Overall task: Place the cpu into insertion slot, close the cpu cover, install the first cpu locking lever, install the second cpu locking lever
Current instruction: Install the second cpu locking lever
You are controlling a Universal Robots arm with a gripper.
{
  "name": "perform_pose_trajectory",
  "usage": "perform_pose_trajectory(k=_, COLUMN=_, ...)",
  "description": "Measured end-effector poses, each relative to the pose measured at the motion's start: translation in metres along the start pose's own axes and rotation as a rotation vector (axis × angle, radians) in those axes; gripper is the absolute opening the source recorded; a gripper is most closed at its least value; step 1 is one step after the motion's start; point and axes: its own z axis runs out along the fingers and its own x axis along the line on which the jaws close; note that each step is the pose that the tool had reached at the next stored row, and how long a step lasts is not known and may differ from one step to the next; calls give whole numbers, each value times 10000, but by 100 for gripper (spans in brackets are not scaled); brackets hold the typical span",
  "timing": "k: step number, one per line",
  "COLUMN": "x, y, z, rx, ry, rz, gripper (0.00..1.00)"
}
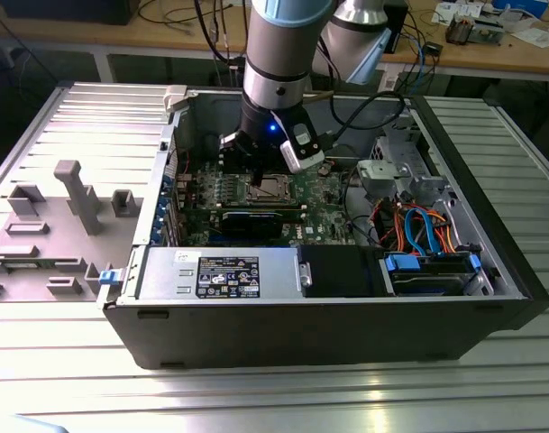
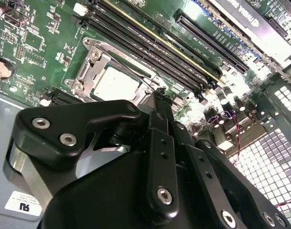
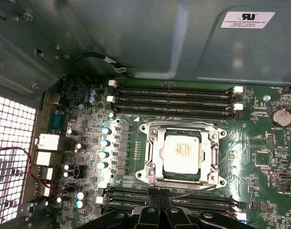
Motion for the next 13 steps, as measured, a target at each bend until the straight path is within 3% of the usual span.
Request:
perform_pose_trajectory(k=7, x=-3, y=-1, z=0, rx=-1, ry=2, rz=-1, gripper=11)
perform_pose_trajectory(k=9, x=-61, y=-5, z=-3, rx=-8, ry=73, rz=10, gripper=11)
perform_pose_trajectory(k=13, x=-64, y=-17, z=58, rx=-10, ry=102, rz=16, gripper=11)
